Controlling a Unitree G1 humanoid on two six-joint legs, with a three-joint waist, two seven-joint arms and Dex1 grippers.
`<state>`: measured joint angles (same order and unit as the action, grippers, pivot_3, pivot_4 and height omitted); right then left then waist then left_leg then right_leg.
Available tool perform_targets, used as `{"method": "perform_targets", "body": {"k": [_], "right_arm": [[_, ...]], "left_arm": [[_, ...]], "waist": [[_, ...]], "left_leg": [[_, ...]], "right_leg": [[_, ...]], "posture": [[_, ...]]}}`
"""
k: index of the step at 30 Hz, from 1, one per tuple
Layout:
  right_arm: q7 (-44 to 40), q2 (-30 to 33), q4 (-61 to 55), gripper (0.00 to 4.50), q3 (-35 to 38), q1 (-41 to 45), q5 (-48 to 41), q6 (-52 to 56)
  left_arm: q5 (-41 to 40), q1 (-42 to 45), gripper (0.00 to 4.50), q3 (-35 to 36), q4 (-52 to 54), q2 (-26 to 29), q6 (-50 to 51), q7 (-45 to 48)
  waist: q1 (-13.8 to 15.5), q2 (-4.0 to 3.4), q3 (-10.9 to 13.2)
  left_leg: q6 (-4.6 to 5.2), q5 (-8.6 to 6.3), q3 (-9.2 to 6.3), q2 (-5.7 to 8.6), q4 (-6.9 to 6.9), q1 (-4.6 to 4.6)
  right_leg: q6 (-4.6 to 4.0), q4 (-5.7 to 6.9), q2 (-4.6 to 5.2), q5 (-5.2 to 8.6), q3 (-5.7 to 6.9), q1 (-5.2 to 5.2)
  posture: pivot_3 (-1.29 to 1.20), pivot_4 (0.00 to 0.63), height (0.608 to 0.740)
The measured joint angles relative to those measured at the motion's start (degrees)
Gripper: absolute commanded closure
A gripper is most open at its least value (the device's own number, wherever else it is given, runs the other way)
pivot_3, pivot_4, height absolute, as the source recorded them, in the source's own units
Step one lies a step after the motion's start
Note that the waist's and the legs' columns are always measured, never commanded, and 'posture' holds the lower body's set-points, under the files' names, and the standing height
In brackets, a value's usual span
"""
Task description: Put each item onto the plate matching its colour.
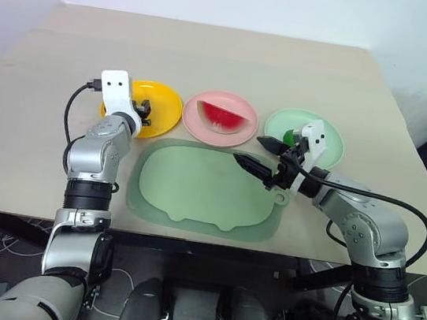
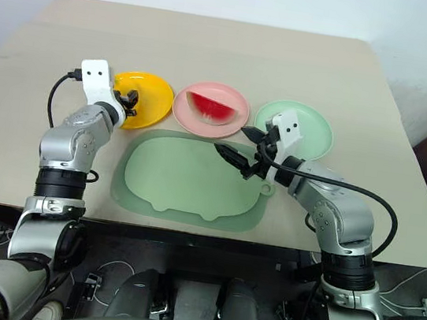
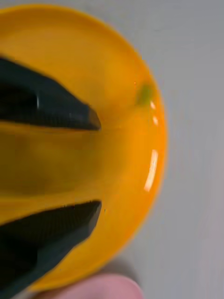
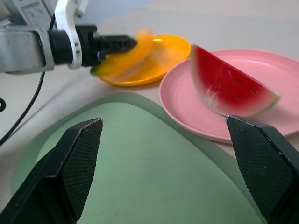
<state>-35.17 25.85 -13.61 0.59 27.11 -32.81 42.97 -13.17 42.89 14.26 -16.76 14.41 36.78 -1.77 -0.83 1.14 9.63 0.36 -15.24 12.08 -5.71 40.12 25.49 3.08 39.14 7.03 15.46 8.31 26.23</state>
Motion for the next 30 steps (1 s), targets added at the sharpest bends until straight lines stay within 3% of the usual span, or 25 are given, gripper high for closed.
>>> {"method": "perform_targets", "body": {"k": [3, 7, 15, 23, 30], "right_arm": [[0.0, 0.0, 0.0, 0.0, 0.01, -0.04, 0.11, -0.11], [0.03, 0.0, -0.1, 0.0, 0.07, -0.49, 0.27, -0.14], [0.83, -0.12, -0.48, 0.0, 0.49, -2.38, 0.54, -0.4], [1.67, -1.42, -1.79, 0.0, 0.54, -3.86, 0.19, -1.27], [-3.7, -0.67, -2.39, 0.0, 1.82, -9.14, 0.08, -7.3]], "left_arm": [[0.19, 0.01, 0.03, -0.15, 0.01, 0.01, -0.71, 0.42], [0.54, -1.83, 0.03, -1.72, 3.62, 0.37, -3.51, 3.08], [-3.17, -20.13, 0.03, -6.15, 23.2, 1.86, -17.21, 20.33], [-15.9, -38.5, 0.03, 0.71, 36.85, 6.2, -20.57, 33.08], [-22.44, -52.74, 0.03, 7.6, 40.59, 9.48, -22.05, 40.12]], "waist": [[0.04, 0.0, 0.0], [0.01, 0.0, 0.0], [-0.2, -0.01, 0.0], [-0.16, -0.01, 0.0], [0.16, -0.02, -0.01]], "left_leg": [[0.0, 0.0, 0.0, 0.0, 0.01, 0.0], [0.0, 0.0, 0.03, 0.0, 0.01, 0.0], [-0.06, 0.03, 0.07, -0.06, 0.01, -0.02], [-0.04, 0.01, 0.03, -0.08, 0.01, -0.03], [0.03, -0.04, -0.01, -0.07, 0.01, -0.03]], "right_leg": [[0.0, 0.01, 0.0, 0.0, -0.01, -0.01], [0.0, 0.0, 0.0, 0.0, -0.03, 0.0], [-0.01, 0.05, -0.03, 0.0, -0.08, 0.06], [-0.02, 0.03, -0.01, 0.0, -0.09, 0.05], [-0.03, -0.02, 0.03, 0.01, -0.06, 0.01]], "posture": [[0.0, 0.15, 0.695], [0.0, 0.15, 0.695], [0.0, 0.15, 0.695], [0.0, 0.15, 0.695], [0.0, 0.15, 0.695]]}}
